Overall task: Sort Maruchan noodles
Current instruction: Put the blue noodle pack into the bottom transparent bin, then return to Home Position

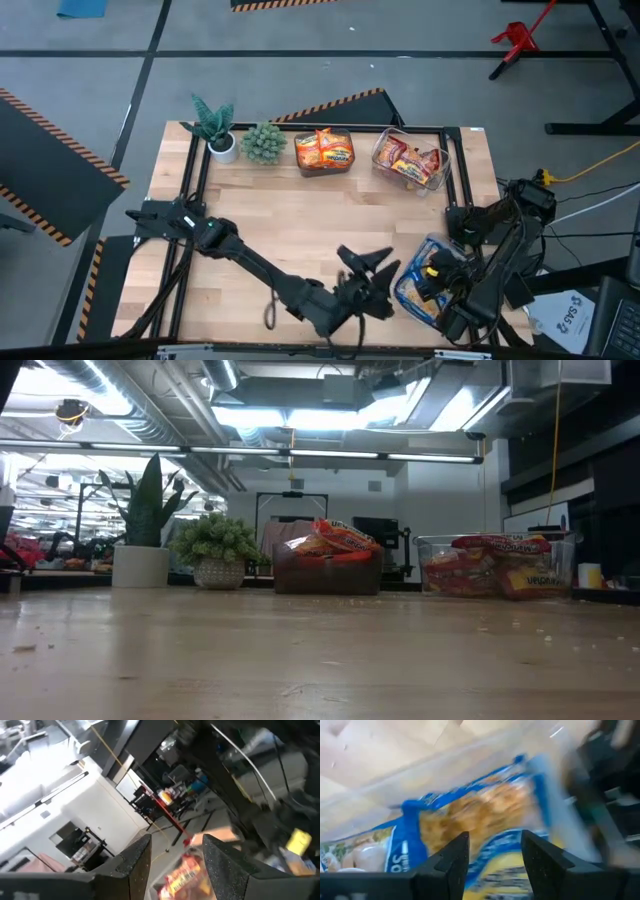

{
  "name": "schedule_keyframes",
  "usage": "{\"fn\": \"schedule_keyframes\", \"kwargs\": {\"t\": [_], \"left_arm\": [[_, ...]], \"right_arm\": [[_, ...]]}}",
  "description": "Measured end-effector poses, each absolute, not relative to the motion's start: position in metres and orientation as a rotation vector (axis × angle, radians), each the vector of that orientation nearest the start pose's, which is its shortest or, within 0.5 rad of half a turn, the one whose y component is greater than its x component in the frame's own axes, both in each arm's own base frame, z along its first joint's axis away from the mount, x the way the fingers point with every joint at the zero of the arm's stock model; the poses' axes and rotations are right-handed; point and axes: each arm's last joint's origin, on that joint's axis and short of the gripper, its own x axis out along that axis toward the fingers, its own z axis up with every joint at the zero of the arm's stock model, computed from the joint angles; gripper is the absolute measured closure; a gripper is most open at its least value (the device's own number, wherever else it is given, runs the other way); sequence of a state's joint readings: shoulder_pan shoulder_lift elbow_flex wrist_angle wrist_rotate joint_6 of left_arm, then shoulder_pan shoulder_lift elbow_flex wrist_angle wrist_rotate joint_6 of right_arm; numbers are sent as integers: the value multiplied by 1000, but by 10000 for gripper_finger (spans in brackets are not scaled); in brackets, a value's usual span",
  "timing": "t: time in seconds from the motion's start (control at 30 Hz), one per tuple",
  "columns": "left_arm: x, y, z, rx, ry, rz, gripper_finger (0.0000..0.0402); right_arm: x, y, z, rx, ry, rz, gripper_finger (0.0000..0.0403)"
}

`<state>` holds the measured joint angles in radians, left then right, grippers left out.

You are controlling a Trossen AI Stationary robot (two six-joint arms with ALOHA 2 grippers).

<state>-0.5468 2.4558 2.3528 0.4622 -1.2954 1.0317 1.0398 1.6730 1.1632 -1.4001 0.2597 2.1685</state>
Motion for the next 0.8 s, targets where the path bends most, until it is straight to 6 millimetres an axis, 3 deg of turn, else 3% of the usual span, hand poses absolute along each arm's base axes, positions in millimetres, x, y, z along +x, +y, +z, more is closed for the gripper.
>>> {"fn": "schedule_keyframes", "kwargs": {"t": [0.17, 0.37, 0.6, 0.7, 0.8], "left_arm": [[452, -245, 394, 571, 91, 785, 231], [414, -235, 451, 453, 9, 784, 231], [387, -238, 473, 380, 40, 822, 231], [366, -240, 491, 294, 21, 819, 231], [338, -241, 512, 226, 19, 811, 231]], "right_arm": [[139, 221, 236, 501, 1104, -1073, 238], [139, 224, 229, 533, 1159, -1040, 238], [140, 227, 196, 603, 1202, -938, 238], [141, 228, 199, 600, 1195, -934, 238], [142, 226, 221, 575, 1128, -926, 238]]}}
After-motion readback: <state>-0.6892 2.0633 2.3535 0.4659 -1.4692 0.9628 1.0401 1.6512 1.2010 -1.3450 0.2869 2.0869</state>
